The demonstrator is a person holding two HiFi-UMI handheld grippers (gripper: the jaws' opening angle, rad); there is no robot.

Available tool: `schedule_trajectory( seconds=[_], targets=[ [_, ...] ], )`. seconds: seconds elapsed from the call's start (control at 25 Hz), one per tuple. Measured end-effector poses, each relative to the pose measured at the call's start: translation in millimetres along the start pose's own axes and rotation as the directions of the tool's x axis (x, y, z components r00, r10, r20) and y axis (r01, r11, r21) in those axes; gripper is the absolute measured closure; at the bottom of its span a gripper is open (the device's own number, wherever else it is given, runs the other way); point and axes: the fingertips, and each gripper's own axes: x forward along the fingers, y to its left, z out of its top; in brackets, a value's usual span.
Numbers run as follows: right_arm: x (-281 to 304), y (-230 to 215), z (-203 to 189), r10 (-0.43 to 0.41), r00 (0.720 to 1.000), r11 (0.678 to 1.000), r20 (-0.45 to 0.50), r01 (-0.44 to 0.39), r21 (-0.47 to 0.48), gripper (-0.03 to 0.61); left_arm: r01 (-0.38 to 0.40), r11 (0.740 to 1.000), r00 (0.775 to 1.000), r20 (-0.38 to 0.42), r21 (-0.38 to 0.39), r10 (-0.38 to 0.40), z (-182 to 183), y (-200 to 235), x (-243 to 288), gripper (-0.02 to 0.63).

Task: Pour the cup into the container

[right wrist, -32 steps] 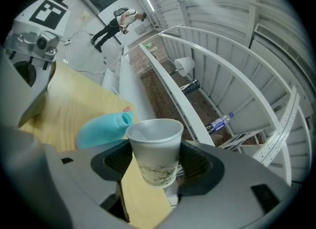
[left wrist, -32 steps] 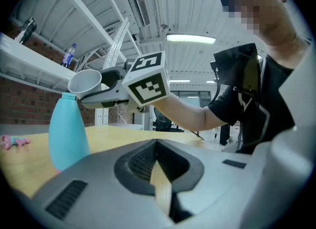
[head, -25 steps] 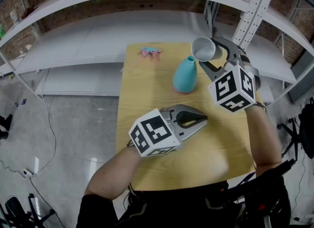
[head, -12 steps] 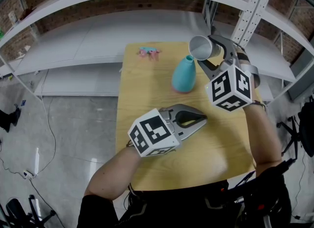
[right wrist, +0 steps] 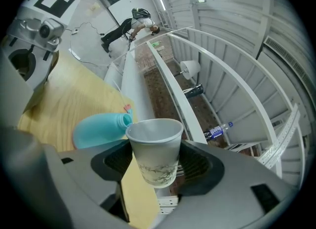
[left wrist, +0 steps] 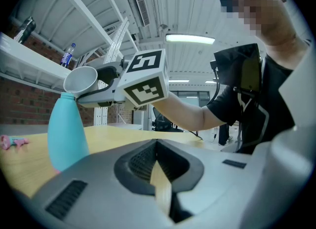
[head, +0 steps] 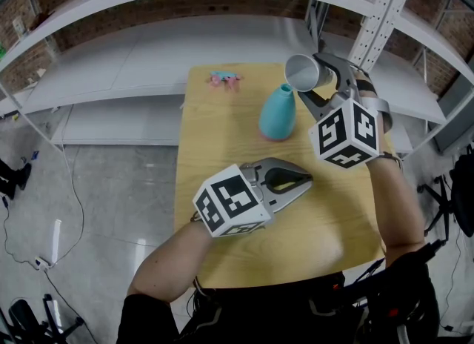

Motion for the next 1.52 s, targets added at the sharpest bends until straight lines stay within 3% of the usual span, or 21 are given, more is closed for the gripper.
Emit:
schedule_trajectory(
  seconds=[0.96, 1.24, 1.52],
  targets=[
    [1, -1, -1, -0.023, 1.0, 0.999, -0.006, 0.022, -0.03, 0.276, 0.007, 1.0, 1.0, 0.0, 0.003, -0.007, 0, -1, 0, 0.612],
    [1, 1, -3, -0.01, 1.0, 0.999, 0.013, 0.01, 0.037, 0.276, 0.009, 1.0, 1.0, -0.001, 0.003, -0.009, 0, -1, 0, 0.612],
    [1, 5, -10, 0.035, 0.997, 0.969, 0.068, -0.051, 0.243, 0.276, 0.009, 1.0, 1.0, -0.001, 0.004, -0.009, -1, -1, -1, 0.613]
  ],
)
